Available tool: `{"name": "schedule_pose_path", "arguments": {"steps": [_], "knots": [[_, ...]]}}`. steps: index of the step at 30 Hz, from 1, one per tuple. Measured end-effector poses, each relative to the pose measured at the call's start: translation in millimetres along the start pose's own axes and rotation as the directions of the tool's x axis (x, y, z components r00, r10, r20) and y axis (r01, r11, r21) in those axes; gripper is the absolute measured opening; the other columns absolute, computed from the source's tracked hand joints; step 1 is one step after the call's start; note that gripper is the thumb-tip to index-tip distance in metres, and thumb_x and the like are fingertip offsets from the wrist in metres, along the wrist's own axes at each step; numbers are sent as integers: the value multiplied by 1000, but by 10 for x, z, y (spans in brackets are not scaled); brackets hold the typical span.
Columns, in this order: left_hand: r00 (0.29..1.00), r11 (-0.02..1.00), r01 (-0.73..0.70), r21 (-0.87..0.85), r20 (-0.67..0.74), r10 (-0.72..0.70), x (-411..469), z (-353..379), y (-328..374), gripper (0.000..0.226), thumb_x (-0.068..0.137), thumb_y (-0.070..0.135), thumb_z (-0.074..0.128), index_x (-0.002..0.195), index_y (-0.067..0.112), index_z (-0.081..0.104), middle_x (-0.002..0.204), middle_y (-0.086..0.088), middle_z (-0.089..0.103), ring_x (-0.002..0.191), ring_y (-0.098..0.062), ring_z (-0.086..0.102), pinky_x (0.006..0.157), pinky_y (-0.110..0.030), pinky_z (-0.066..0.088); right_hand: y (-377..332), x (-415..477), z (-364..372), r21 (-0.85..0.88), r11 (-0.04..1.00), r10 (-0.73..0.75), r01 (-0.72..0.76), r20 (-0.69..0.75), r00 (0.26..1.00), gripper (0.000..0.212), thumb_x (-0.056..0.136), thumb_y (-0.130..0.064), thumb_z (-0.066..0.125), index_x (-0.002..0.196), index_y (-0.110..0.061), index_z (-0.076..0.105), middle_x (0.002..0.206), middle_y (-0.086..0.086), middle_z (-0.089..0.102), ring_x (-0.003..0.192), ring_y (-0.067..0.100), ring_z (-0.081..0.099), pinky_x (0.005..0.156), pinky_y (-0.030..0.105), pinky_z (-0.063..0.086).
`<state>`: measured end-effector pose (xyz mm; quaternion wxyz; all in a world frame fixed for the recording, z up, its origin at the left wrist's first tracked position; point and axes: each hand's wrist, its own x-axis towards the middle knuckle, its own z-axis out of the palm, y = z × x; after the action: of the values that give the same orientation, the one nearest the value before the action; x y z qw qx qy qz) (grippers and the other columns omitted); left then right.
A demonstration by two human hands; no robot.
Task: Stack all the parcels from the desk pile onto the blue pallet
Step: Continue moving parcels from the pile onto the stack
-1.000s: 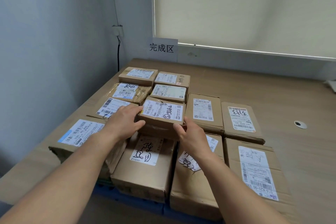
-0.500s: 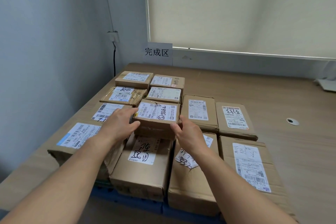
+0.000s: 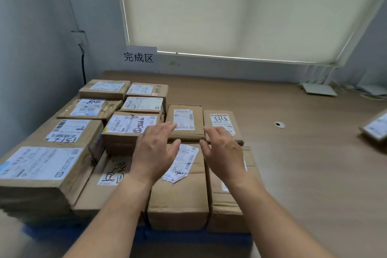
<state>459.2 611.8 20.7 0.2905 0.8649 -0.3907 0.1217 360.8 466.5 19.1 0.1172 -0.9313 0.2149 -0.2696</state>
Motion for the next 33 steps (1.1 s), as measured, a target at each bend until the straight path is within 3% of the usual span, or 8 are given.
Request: {"name": "schedule_pose_path", "arguments": {"steps": [3, 5, 9, 14, 20, 23, 29, 33], "knots": [[1000, 1000, 24, -20, -2, -24, -226, 189, 360, 53, 83, 46, 39, 121, 16, 61, 121, -1, 63, 112, -23, 56, 92, -40, 42, 300, -178, -151, -77, 995, -70, 62, -97, 993, 25, 73, -16, 69, 97, -10, 68, 96, 8, 68, 85, 29, 66, 57, 33, 53], [999, 999, 33, -33, 25, -32, -331, 304, 626, 47, 87, 41, 48, 125, 17, 60, 125, -1, 61, 117, -21, 54, 97, -39, 39, 513, -326, -266, -96, 994, -67, 59, -90, 994, 25, 69, -18, 70, 93, -11, 68, 95, 8, 68, 82, 28, 67, 54, 33, 53], [996, 1000, -16, -23, 88, 18, -393, 564, 1193, 51, 84, 45, 44, 121, 15, 63, 119, -2, 64, 112, -24, 58, 93, -42, 44, 1007, -584, -567, -134, 991, -38, 24, -101, 994, 36, 62, -17, 82, 95, -10, 70, 93, 9, 69, 79, 28, 67, 54, 32, 54], [984, 994, -101, -41, 144, 106, -450, 1005, 2097, 55, 82, 47, 40, 117, 14, 65, 117, -5, 65, 109, -26, 60, 91, -44, 46, 1808, -926, -1053, -173, 984, 5, -35, -167, 986, 40, 56, -14, 85, 93, -8, 69, 91, 12, 69, 76, 31, 67, 53, 32, 53], [967, 987, -162, 1, 200, 158, -630, 1641, 3161, 64, 84, 55, 32, 134, 19, 52, 144, -6, 44, 136, -26, 38, 107, -42, 28, 2828, -1421, -1550, -267, 955, 84, -130, -178, 981, 52, 55, -23, 86, 102, -8, 70, 99, 15, 69, 81, 31, 67, 59, 33, 54], [958, 978, -207, -3, 203, 203, -718, 1917, 3599, 62, 88, 55, 35, 138, 20, 46, 148, -6, 39, 138, -25, 33, 108, -39, 22, 3257, -1648, -1765, -313, 931, 129, -185, -190, 973, 55, 60, -28, 84, 110, -9, 67, 106, 17, 67, 87, 31, 67, 64, 36, 55], [917, 965, -248, -81, 300, 261, -777, 2312, 4257, 63, 95, 50, 39, 149, 27, 18, 158, 2, 13, 146, -15, 8, 116, -32, 7, 3887, -1993, -2116, -366, 890, 188, -273, -252, 949, 58, 63, -32, 84, 113, -8, 66, 107, 18, 67, 89, 30, 68, 66, 36, 56], [901, 958, -273, -89, 324, 287, -704, 2521, 4576, 65, 95, 49, 39, 150, 28, 13, 158, 4, 9, 146, -14, 5, 116, -30, 6, 4219, -2076, -2249, -376, 866, 234, -331, -280, 931, 58, 64, -33, 83, 114, -9, 66, 108, 17, 67, 90, 30, 68, 66, 35, 56]]}}
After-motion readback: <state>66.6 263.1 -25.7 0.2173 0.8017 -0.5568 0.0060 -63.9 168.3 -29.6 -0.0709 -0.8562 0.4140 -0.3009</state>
